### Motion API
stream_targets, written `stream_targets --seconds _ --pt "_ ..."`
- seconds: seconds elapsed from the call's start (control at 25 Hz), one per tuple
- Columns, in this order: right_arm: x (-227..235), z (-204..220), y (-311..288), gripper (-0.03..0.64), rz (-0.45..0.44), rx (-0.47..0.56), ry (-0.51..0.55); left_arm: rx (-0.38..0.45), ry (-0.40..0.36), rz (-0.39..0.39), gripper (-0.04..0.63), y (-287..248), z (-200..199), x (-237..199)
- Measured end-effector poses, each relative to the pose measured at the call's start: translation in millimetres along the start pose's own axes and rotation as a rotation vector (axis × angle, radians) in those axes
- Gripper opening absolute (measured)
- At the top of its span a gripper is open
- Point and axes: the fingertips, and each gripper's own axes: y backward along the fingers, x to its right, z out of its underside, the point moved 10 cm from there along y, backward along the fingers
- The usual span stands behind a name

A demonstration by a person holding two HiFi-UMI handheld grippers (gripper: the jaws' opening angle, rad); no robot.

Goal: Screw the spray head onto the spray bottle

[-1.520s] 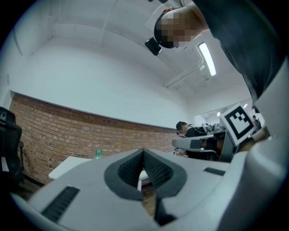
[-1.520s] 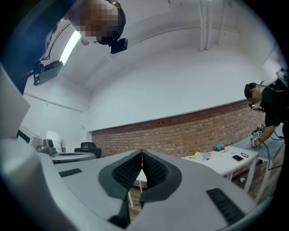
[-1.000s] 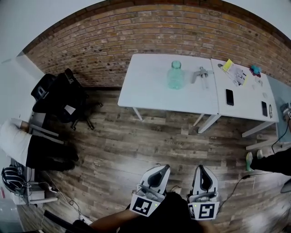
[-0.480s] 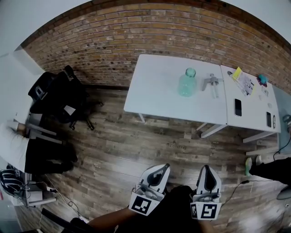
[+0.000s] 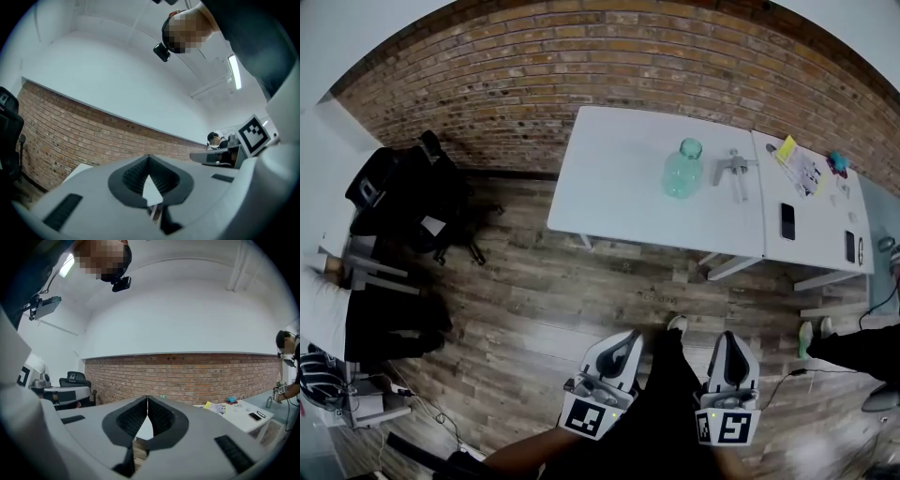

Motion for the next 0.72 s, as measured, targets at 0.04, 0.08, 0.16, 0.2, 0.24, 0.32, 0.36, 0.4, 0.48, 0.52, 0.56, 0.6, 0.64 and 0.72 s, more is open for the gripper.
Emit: stream_targets --seconds 0.04,0.08,0.16,0.2,0.24,0.32,0.36,0.4,0.48,0.52,0.56,0.6,0.64,0.72 --pt "3.0 0.0 -4.5 0.008 -0.003 0.001 -0.001 0.003 -0.006 -0.007 0.002 -3.1 -0.3 -1.8" --pt "5.5 0.0 -9.5 0.008 -0.011 0.003 0.000 0.005 -0.012 -0.015 0.002 -6.8 -0.4 -3.7" --pt "10.8 0.2 -21.2 0.008 -0.032 0.010 -0.002 0.009 -0.026 -0.033 0.002 -16.9 -0.6 -7.2" --pt "14.5 0.3 -27.4 0.008 -0.041 0.013 -0.007 0.013 -0.031 -0.040 0.002 -23.5 -0.9 -8.0" --pt "19.3 0.0 -33.3 0.008 -0.047 0.017 -0.015 0.016 -0.036 -0.046 0.002 -30.4 -1.6 -7.8" --pt "31.6 -1.9 -43.6 0.008 -0.047 0.025 -0.032 0.018 -0.056 -0.049 0.002 -44.4 -3.2 -4.6" --pt "38.6 -3.2 -48.6 0.008 -0.046 0.029 -0.037 0.015 -0.075 -0.046 0.002 -51.6 -3.6 -2.0" --pt "45.7 -4.5 -53.7 0.008 -0.045 0.033 -0.040 0.009 -0.093 -0.041 0.002 -59.1 -3.9 0.6" --pt "59.3 -6.6 -63.5 0.008 -0.050 0.038 -0.043 -0.001 -0.109 -0.032 0.002 -74.9 -5.6 5.4" --pt "66.4 -7.4 -67.9 0.008 -0.054 0.039 -0.046 0.000 -0.109 -0.031 0.002 -83.5 -7.1 7.9" --pt "74.0 -8.1 -71.9 0.008 -0.058 0.039 -0.051 0.002 -0.112 -0.029 0.002 -92.4 -8.6 10.6" --pt "82.0 -8.9 -75.7 0.008 -0.060 0.040 -0.055 0.004 -0.117 -0.028 0.002 -101.5 -9.8 13.3" --pt "90.0 -9.9 -79.6 0.008 -0.061 0.042 -0.058 0.009 -0.122 -0.027 0.002 -110.4 -10.7 15.3" --pt "104.7 -12.4 -89.1 0.008 -0.065 0.057 -0.057 0.024 -0.128 -0.028 0.002 -127.2 -12.5 17.1"
